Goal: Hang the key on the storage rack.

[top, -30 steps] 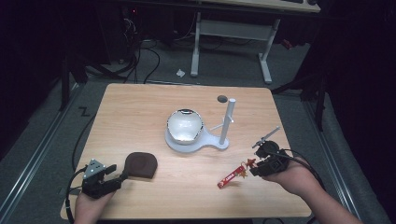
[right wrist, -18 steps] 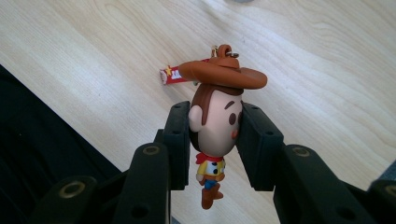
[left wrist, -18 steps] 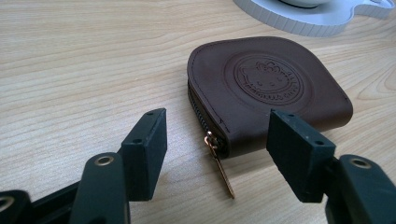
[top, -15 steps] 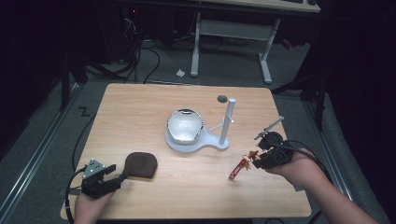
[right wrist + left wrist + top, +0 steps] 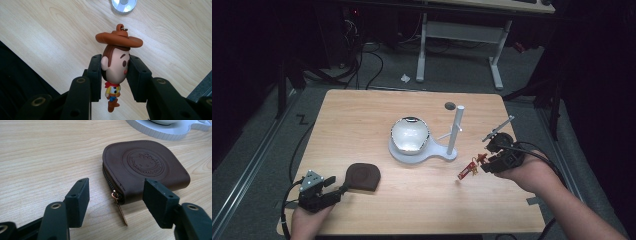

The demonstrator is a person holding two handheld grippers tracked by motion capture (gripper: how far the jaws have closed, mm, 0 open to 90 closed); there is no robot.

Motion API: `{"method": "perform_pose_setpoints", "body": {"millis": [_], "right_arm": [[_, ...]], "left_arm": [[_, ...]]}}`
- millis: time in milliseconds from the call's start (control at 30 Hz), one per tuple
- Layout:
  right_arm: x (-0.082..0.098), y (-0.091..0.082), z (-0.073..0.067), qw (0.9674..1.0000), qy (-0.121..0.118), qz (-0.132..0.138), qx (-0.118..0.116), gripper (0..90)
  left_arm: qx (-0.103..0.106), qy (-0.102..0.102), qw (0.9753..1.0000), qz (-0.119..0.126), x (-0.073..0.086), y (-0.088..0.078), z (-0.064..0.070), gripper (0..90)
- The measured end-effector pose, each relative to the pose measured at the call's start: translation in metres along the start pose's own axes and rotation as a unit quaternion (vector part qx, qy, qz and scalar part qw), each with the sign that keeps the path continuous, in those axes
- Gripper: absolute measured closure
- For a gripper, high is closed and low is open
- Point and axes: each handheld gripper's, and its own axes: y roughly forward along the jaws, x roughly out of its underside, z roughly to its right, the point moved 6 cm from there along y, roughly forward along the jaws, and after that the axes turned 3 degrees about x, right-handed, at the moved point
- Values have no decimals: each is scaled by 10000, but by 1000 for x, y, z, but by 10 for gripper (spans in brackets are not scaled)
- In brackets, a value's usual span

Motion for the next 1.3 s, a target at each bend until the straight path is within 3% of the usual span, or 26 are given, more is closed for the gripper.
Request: {"method": "perform_pose_setpoints", "body": {"millis": [600,767,800,900,1300], "right_arm": [[-25,-12,3,9999,-29,147,63,665],[-34,-18,5,9998,-48,178,34,665],[-35,-19,4,9999,40,150,21,665],[-39,-22,5,9998,-66,174,-12,665],[-53,-31,8,9998,-48,86,-179,665]], "left_arm": [[1,-46,10000,36,0,-2,-2,386],[-4,-58,10000,44,0,-3,-2,386],[-4,-58,10000,42,0,-3,-2,386],[-6,-61,10000,39,1,-3,-3,386],[-8,-79,10000,49,1,-3,-3,386]]}}
